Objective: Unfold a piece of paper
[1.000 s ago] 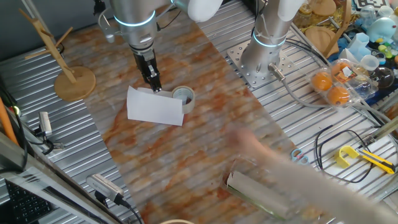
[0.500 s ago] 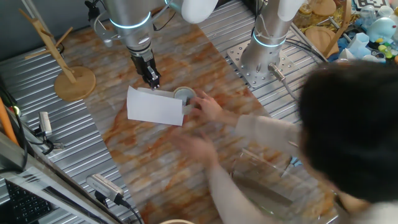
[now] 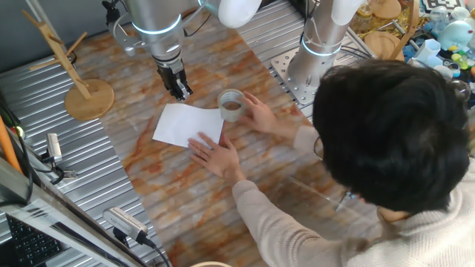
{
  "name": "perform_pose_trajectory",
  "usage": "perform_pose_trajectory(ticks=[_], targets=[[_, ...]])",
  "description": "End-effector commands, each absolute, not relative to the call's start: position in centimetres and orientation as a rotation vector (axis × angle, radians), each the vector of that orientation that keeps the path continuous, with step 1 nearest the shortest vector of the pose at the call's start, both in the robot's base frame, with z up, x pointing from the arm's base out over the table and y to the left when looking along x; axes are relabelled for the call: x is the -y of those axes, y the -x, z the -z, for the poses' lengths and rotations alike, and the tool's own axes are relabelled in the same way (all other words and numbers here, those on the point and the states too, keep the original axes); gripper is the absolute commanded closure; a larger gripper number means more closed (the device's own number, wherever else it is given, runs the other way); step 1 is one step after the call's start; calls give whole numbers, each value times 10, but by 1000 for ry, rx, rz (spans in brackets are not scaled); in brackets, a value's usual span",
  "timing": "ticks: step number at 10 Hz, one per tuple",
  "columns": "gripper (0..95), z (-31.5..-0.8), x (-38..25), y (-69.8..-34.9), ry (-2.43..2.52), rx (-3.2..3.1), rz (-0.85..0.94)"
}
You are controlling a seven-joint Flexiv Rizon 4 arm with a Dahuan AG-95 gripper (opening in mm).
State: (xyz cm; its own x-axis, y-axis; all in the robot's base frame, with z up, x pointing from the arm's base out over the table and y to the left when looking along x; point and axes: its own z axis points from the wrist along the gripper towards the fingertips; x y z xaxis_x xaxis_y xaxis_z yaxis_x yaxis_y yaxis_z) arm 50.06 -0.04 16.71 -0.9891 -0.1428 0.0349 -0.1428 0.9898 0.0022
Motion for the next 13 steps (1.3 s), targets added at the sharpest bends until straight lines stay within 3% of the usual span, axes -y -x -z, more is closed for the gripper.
perform_pose_trajectory(ticks=[1, 13], targets=[[950, -167, 1, -500, -222, 3098, -1], [950, -166, 1, -500, -218, 3098, -14]])
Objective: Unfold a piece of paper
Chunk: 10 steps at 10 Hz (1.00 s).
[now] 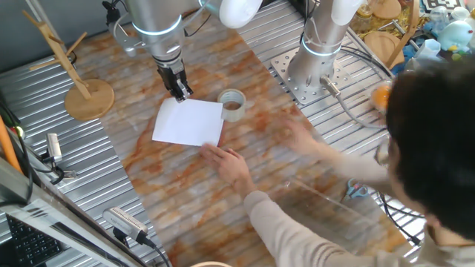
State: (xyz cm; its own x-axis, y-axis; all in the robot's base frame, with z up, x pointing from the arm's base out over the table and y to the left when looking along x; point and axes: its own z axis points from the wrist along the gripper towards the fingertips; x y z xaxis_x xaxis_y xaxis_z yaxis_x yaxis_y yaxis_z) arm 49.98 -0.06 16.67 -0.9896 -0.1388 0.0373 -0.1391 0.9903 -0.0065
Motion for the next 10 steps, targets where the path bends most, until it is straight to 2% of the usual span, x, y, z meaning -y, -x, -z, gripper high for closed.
perform_pose_trajectory(ticks=[1, 10], targets=[[950, -166, 1, -500, -217, 3100, -14], [950, -157, 15, -495, -259, 3094, -10]])
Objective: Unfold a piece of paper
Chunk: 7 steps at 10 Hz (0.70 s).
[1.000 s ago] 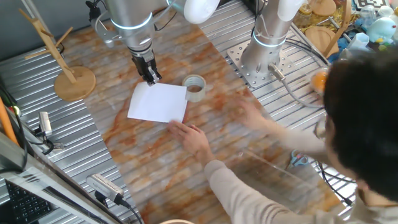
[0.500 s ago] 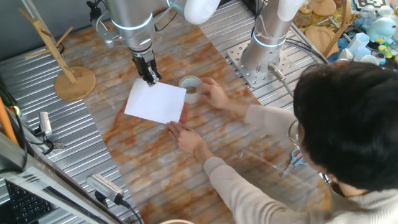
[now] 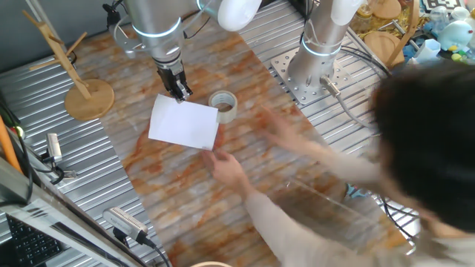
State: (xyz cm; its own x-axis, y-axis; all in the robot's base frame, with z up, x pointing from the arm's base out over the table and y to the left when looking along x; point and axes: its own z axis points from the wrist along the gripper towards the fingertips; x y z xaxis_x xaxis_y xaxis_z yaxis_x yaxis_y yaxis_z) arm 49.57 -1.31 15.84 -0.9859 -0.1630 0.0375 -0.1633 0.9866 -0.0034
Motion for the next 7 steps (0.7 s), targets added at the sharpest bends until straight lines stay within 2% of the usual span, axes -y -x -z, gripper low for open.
perform_pose_trajectory(ticks=[1, 7], targets=[[950, -156, 17, -495, -276, 3094, -4], [950, -143, 19, -495, -364, 3094, -4]])
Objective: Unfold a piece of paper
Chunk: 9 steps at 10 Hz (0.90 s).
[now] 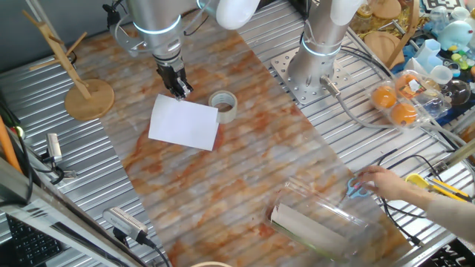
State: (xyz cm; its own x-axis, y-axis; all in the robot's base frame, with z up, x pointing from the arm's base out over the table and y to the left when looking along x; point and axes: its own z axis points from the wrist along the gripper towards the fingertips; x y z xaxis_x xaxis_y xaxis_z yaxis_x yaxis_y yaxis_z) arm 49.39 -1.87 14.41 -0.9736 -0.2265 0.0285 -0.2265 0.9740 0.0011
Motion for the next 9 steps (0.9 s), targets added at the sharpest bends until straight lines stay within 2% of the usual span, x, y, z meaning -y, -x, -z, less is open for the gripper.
perform_pose_trajectory(ticks=[1, 9], targets=[[950, -138, 19, -495, -382, 3098, -4], [950, -132, 19, -496, -412, 3094, -15]])
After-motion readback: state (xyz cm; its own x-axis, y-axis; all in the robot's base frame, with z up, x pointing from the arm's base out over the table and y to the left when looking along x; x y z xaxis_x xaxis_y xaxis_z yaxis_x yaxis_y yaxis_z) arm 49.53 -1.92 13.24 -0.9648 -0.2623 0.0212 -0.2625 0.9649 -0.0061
